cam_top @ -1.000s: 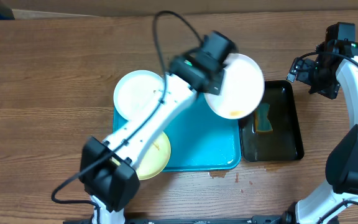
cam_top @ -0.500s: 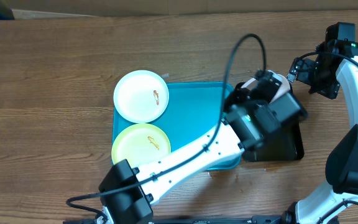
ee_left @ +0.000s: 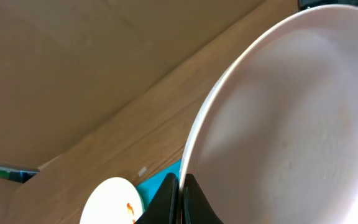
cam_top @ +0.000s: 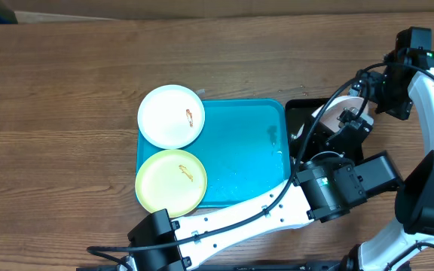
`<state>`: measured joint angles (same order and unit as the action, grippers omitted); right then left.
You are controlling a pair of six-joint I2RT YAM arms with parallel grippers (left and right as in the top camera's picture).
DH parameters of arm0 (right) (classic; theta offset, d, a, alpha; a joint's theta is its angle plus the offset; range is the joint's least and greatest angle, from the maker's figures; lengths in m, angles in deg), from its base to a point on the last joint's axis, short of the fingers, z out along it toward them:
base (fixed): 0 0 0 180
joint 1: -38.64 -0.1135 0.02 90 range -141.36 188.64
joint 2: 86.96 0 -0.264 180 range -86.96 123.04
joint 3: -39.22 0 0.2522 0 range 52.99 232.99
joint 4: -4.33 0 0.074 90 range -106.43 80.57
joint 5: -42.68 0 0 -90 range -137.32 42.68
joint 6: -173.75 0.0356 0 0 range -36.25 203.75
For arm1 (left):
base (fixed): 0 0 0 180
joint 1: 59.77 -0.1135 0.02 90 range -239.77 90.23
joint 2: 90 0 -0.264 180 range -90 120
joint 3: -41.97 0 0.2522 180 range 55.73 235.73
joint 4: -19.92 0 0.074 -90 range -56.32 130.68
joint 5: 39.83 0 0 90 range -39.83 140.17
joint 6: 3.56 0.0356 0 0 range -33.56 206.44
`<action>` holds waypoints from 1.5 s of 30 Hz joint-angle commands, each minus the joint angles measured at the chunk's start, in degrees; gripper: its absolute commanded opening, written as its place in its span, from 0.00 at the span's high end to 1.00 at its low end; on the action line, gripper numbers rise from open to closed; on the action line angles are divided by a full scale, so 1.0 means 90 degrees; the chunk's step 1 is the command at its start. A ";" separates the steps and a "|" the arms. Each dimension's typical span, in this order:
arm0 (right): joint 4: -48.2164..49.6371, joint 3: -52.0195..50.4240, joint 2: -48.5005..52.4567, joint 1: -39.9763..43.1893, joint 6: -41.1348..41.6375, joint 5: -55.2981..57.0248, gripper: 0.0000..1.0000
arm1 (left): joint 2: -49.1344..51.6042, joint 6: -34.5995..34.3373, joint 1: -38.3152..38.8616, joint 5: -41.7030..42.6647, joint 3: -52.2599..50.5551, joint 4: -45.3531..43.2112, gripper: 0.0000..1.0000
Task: Clean dirty plates on tray and stack at the side
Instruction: 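Lift the white plate with the left gripper and place it left of the tray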
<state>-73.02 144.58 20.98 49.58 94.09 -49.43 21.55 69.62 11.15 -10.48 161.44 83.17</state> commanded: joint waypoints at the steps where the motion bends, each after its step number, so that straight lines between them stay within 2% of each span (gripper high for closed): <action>1: 0.0032 0.0058 -0.0170 0.0005 0.0017 0.0012 0.00 | 0.0061 0.0010 -0.0012 -0.0304 0.0129 -0.0061 0.96; 5: 0.0032 0.0058 -0.0170 0.0005 0.0019 0.0012 0.00 | 0.0058 -0.0070 -0.0308 0.0284 0.0129 -0.0049 0.96; 11: 0.0032 0.0058 -0.0170 0.0005 0.0017 0.0012 0.00 | 0.0058 -0.0282 -0.1392 0.2824 0.0129 -0.0032 0.96; 18: 0.0034 0.0058 -0.0170 0.0005 0.0019 0.0012 0.00 | 0.0058 -0.0274 -0.3385 0.5996 0.0129 0.0216 0.96; 21: 0.0032 0.0058 -0.0170 0.0005 0.0017 0.0012 0.00 | 0.0058 -0.0274 -0.4486 0.7028 0.0129 0.0525 0.96; 22: 0.0032 0.0058 -0.0170 0.0007 0.0017 0.0012 0.00 | 0.0058 -0.0277 -0.5243 0.7371 0.0129 0.0758 0.96; 28: 0.0032 0.0058 -0.0170 0.0005 0.0019 0.0012 0.00 | 0.0058 -0.0279 -0.7480 0.7742 0.0129 0.1435 0.96; 29: 0.0032 0.0058 -0.0170 0.0005 0.0019 0.0012 0.00 | 0.0061 -0.0277 -0.8070 0.7800 0.0129 0.1593 0.96; 34: 0.0034 0.0058 -0.0170 0.0005 0.0017 0.0012 0.00 | 0.0061 -0.0277 -0.9726 0.7635 0.0027 0.1824 0.96; 39: 0.0032 0.0058 -0.0170 0.0005 0.0019 0.0012 0.00 | 0.0066 -0.0282 -1.0919 0.7259 -0.0391 0.1630 0.96; 45: 0.0032 0.0058 -0.0170 0.0005 0.0019 0.0012 0.00 | 0.0066 -0.0474 -1.1757 0.7240 -0.1394 0.0823 0.96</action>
<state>-73.00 144.58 20.96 49.54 94.23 -49.43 21.68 67.06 -92.45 54.74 153.92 93.51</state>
